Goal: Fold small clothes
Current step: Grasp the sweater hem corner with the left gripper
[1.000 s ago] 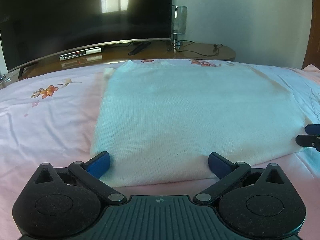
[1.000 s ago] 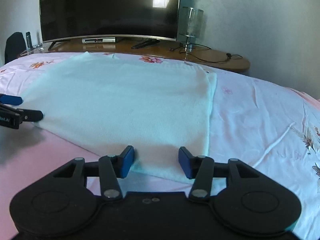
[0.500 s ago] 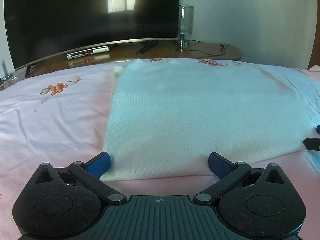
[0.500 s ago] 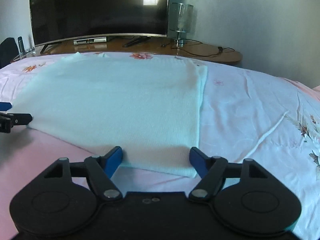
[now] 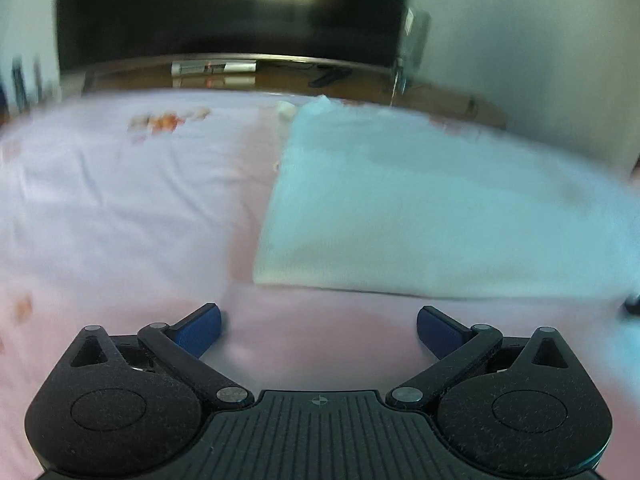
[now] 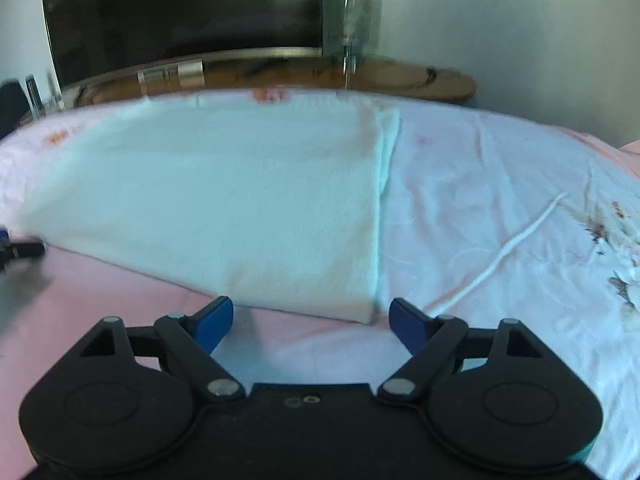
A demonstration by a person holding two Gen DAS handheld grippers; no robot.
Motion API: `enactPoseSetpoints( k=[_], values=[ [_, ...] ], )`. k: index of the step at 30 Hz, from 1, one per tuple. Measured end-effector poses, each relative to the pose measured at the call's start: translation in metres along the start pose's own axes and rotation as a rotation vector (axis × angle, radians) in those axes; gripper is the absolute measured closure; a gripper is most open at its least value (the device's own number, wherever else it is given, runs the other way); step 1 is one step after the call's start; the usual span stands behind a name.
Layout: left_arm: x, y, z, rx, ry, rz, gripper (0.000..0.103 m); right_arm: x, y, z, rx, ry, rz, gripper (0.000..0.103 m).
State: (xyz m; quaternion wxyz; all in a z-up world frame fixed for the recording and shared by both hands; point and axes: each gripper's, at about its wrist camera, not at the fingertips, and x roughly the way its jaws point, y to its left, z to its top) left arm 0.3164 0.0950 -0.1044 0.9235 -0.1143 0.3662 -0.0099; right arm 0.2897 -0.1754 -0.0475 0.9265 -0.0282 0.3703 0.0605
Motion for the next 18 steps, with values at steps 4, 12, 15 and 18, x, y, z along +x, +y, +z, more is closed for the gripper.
enactPoseSetpoints(
  k=[4,12,15,18],
  values=[
    [-0.001,0.032,-0.005,-0.383,-0.008,-0.256,0.0,-0.034,0.007,-0.01,0.027,-0.094,0.086,0.046],
    [0.027,0.041,-0.008,-0.728,-0.114,-0.317,0.0,-0.032,0.03,0.016,0.116,-0.11,0.199,0.076],
    [0.037,0.034,-0.002,-0.744,-0.155,-0.311,0.0,-0.017,0.04,0.033,0.106,-0.103,0.218,0.076],
    [0.047,0.033,0.001,-0.801,-0.22,-0.297,0.001,0.001,0.043,0.049,0.122,-0.099,0.236,0.076]
  ],
)
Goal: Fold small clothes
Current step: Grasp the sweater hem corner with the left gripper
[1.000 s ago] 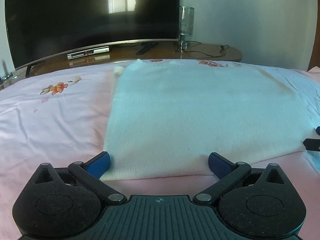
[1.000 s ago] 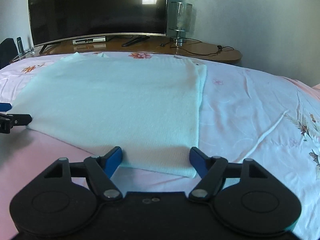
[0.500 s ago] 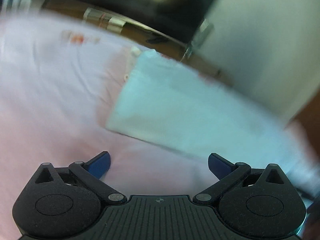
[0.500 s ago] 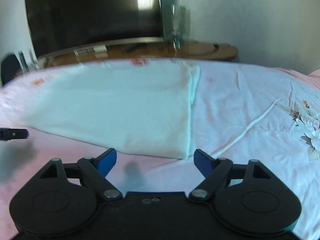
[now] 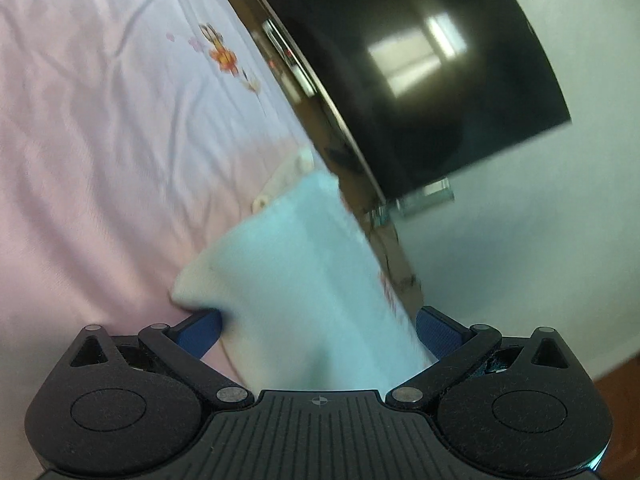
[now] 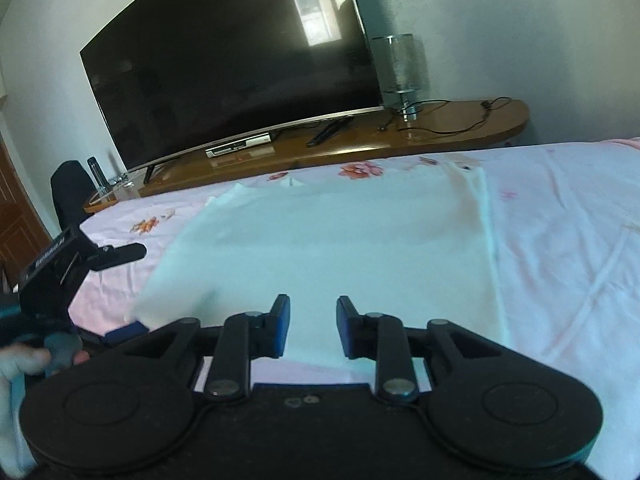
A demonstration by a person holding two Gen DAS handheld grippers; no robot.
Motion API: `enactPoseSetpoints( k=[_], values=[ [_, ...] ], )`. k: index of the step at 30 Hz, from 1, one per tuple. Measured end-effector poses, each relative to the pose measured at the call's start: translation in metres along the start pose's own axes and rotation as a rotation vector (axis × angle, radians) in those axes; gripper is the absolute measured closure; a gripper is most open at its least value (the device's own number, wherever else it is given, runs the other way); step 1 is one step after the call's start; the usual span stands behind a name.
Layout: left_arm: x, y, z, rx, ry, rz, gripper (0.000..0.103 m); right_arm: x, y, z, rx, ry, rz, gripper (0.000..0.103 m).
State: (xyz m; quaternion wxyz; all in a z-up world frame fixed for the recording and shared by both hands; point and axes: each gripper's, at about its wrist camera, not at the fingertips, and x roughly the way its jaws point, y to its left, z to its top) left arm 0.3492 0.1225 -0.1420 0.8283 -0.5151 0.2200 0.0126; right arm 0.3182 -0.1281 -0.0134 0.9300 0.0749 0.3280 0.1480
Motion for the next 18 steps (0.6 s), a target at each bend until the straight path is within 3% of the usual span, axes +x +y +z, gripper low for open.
enactPoseSetpoints(
  k=[3,5,7,9,13,16,18],
  values=[
    [0.015,-0.004,-0.002,-0.012,-0.053,-0.007,0.003,0.027,-0.005,0.012,0.045,0.014,0.014,0.076],
    [0.023,-0.004,0.0,-0.016,-0.062,-0.013,0.013,0.045,-0.008,0.017,0.07,0.021,0.021,0.076],
    [0.032,0.001,0.002,-0.023,-0.063,-0.005,0.038,0.058,-0.008,0.02,0.08,0.02,0.024,0.076],
    [0.038,0.007,0.005,-0.031,-0.059,-0.001,0.054,0.068,-0.01,0.022,0.089,0.02,0.032,0.076],
    [0.028,0.013,0.004,-0.091,-0.047,-0.019,0.054,0.08,-0.008,0.026,0.078,0.013,0.063,0.077],
    [0.008,0.012,-0.015,-0.114,-0.08,-0.06,0.04,0.087,-0.004,0.028,0.064,0.014,0.073,0.076],
    [0.002,0.004,-0.028,-0.095,-0.058,-0.085,0.035,0.091,-0.003,0.029,0.069,0.015,0.083,0.077]
  ],
)
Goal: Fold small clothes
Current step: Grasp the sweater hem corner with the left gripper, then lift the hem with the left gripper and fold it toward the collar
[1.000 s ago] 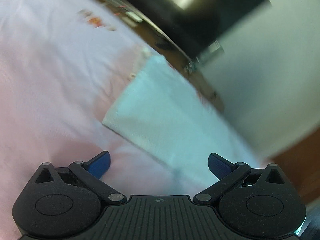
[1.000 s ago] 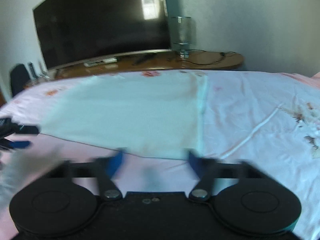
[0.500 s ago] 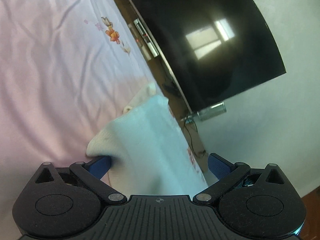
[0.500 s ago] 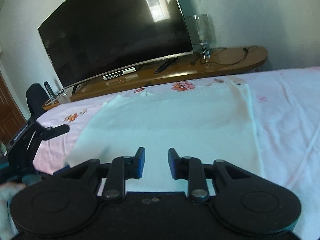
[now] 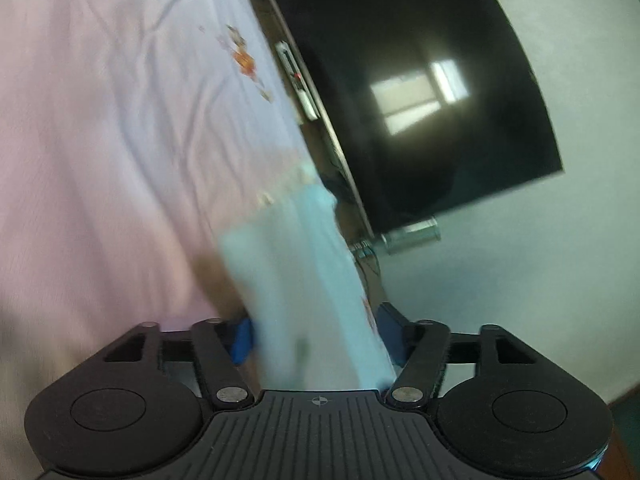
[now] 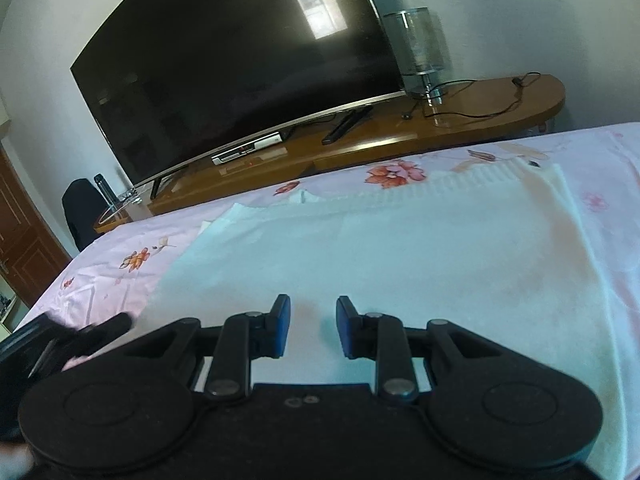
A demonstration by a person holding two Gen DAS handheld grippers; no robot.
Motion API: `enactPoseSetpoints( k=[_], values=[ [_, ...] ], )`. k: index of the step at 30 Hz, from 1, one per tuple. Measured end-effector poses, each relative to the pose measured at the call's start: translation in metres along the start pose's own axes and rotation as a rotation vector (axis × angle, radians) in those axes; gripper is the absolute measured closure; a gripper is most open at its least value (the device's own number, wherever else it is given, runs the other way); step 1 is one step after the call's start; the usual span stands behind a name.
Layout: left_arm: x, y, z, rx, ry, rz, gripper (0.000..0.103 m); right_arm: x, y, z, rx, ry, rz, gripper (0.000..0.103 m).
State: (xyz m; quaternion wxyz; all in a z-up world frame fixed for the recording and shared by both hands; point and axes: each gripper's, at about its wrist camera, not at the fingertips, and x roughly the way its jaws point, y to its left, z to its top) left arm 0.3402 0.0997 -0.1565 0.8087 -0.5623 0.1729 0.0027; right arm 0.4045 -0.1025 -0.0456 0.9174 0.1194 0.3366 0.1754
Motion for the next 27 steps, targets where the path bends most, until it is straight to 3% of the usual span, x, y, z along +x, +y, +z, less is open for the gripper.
enactPoseSetpoints(
  k=[3,5,14,21,27],
  values=[
    [-0.003,0.0,-0.008,0.007,-0.019,-0.008,0.036,0.004,0.001,-0.001,0.004,0.008,0.005,0.076],
    [0.006,0.005,0.002,-0.062,-0.058,-0.035,0.036,0.005,0.004,-0.002,0.002,0.013,0.006,0.076],
    [0.039,0.004,0.036,-0.082,-0.137,0.025,0.036,0.005,0.006,-0.001,0.0,0.008,-0.007,0.08],
    [0.042,0.011,0.04,-0.039,-0.117,0.067,0.063,0.014,0.001,0.001,0.025,-0.001,-0.02,0.088],
    [0.042,0.012,0.043,-0.013,-0.099,0.074,0.064,0.028,-0.004,-0.002,0.041,0.022,-0.021,0.09]
  ],
)
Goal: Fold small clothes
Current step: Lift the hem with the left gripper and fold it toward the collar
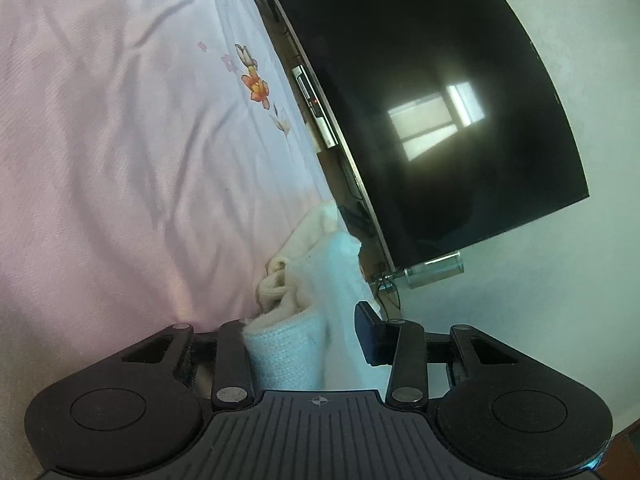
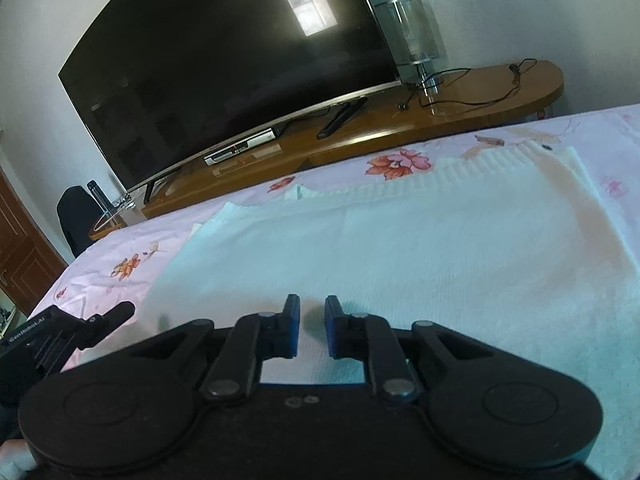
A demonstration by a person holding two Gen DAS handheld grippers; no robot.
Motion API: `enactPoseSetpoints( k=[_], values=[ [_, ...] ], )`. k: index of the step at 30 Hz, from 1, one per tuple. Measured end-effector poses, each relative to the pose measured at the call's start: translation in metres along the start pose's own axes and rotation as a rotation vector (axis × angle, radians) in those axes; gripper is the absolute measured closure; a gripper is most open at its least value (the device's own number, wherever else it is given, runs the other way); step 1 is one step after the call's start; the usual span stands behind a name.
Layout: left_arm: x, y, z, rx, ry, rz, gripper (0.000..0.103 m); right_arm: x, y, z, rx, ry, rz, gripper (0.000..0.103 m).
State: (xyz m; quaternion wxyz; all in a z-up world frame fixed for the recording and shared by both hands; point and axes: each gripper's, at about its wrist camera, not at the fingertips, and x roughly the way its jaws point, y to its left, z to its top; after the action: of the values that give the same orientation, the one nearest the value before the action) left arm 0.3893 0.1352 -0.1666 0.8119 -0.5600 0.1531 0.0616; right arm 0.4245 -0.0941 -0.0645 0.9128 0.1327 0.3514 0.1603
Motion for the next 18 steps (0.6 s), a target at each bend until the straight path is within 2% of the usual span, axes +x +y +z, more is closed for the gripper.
enactPoseSetpoints(
  k=[2,3,4,6,8,9,13,18],
  values=[
    [0.002,-0.001,0.001,0.002,0.005,0.007,0.07,0.003,-0.004,-0.003,0.008,-0.002,0.001,0.092],
    [0.004,-0.002,0.002,0.016,0.016,0.032,0.085,0.003,-0.005,-0.003,0.015,-0.005,0.005,0.092],
    [0.006,-0.001,0.002,0.022,0.025,0.062,0.094,0.003,-0.006,-0.004,0.02,-0.007,0.009,0.092],
    [0.007,0.005,0.004,0.004,0.031,0.051,0.095,0.002,-0.007,-0.004,0.024,-0.008,0.014,0.092],
    [0.005,0.001,0.006,0.037,0.041,0.04,0.095,0.003,-0.008,-0.004,0.03,-0.008,0.019,0.092],
    [0.002,-0.005,0.008,0.066,0.038,0.009,0.096,0.003,-0.009,-0.004,0.033,-0.008,0.021,0.092],
    [-0.002,-0.044,0.012,0.253,0.048,-0.076,0.096,0.004,-0.013,-0.005,0.044,-0.006,0.026,0.094],
    [-0.001,-0.091,0.01,0.457,0.087,-0.133,0.096,0.004,-0.02,-0.004,0.077,-0.004,0.037,0.098]
  ],
)
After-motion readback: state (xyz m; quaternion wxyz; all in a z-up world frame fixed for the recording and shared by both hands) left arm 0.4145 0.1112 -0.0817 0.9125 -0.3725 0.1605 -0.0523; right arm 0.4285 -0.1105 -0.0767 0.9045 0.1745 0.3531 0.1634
